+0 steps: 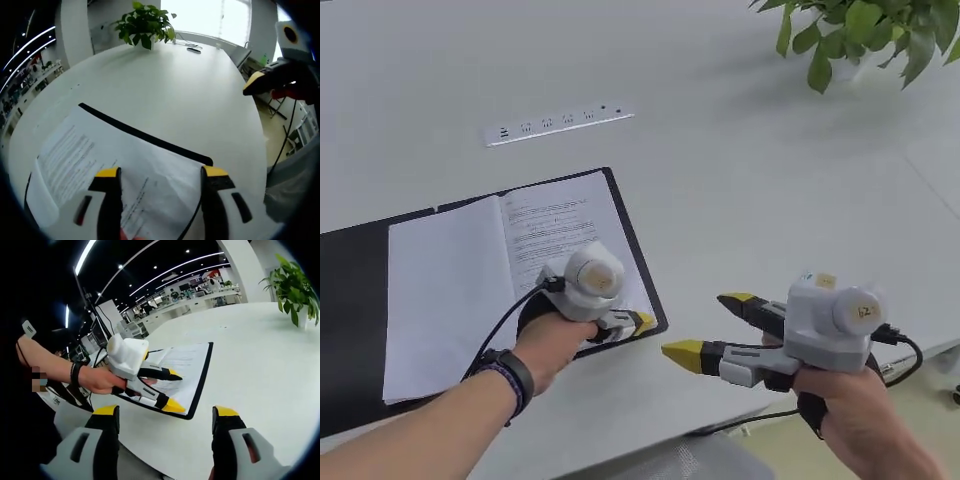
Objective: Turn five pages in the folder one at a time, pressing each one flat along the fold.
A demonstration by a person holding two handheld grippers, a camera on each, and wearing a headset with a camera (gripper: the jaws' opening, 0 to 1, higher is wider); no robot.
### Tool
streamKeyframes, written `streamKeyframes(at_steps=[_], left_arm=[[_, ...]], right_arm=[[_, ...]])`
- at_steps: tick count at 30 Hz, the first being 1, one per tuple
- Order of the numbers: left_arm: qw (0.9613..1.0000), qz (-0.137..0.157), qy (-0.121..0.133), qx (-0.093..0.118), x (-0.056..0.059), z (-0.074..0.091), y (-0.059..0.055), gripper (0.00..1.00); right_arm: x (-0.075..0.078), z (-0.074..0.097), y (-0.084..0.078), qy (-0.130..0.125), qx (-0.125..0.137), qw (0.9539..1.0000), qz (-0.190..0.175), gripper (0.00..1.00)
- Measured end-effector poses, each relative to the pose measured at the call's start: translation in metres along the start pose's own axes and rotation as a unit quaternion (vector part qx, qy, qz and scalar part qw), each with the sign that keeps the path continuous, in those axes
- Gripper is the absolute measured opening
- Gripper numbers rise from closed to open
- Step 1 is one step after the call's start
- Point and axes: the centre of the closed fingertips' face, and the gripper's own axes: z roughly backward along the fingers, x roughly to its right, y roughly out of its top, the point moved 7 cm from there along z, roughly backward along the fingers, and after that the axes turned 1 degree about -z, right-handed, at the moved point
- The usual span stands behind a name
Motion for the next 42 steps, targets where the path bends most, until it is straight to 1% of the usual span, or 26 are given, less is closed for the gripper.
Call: streamKeyframes(at_steps=[6, 10, 14, 19, 24, 26, 27, 30, 31, 32, 34, 35, 37, 42], left_arm=[[1.0000, 0.000, -0.004, -0.001, -0.0006, 0.0007, 0.0014, 0.63], [0.9999, 0.002, -0.010, -0.001, -0.0014, 0.0016, 0.0026, 0.63], [0.9999, -0.007, -0.013, -0.005, -0.0026, 0.0024, 0.0021, 0.61], [0.9998, 0.004, -0.020, -0.007, -0.0058, 0.0065, 0.0019, 0.58], [0.9997, -0.007, -0.020, -0.014, -0.0069, 0.0086, 0.0001, 0.55], [0.9996, 0.003, -0.026, -0.010, -0.0053, 0.0087, 0.0003, 0.58], [0.9996, 0.002, -0.028, -0.011, -0.0040, 0.0086, 0.0002, 0.60], [0.9991, -0.016, -0.036, -0.018, 0.0026, 0.0081, -0.0013, 0.66], [0.9990, -0.023, -0.034, -0.019, 0.0030, 0.0078, -0.0021, 0.67], [0.9988, -0.037, -0.026, -0.022, 0.0012, 0.0076, -0.0034, 0.66], [0.9990, -0.029, -0.028, -0.019, -0.0001, 0.0069, -0.0035, 0.65], [0.9994, -0.012, -0.031, -0.014, -0.0012, 0.0073, -0.0021, 0.65], [0.9993, -0.003, -0.035, -0.011, -0.0024, 0.0080, -0.0013, 0.65], [0.9988, -0.002, -0.047, -0.013, 0.0015, 0.0082, -0.0006, 0.70]], right_arm=[[0.0001, -0.0022, -0.0002, 0.003, 0.000, 1.0000, -0.002, 0.74], [0.0017, 0.0001, -0.0010, 0.003, 0.003, 1.0000, -0.008, 0.73], [0.0049, 0.0023, -0.0036, 0.000, 0.003, 0.9999, -0.013, 0.72], [0.0072, 0.0039, -0.0034, -0.002, 0.008, 0.9998, -0.020, 0.71], [0.0080, 0.0019, -0.0030, -0.002, 0.009, 0.9997, -0.023, 0.70], [0.0078, 0.0004, -0.0025, -0.001, 0.008, 0.9997, -0.022, 0.70], [0.0068, -0.0005, -0.0021, 0.000, 0.008, 0.9997, -0.022, 0.70], [0.0057, -0.0021, -0.0013, 0.003, 0.008, 0.9997, -0.022, 0.70], [0.0052, -0.0028, -0.0012, 0.003, 0.008, 0.9997, -0.021, 0.70], [0.0052, -0.0032, -0.0012, 0.003, 0.008, 0.9997, -0.021, 0.70], [0.0051, -0.0036, -0.0014, 0.004, 0.007, 0.9997, -0.022, 0.70], [0.0045, -0.0035, -0.0014, 0.004, 0.007, 0.9997, -0.021, 0.70], [0.0046, -0.0033, -0.0013, 0.005, 0.008, 0.9997, -0.021, 0.70], [0.0059, -0.0024, -0.0016, 0.003, 0.008, 0.9997, -0.022, 0.69]])
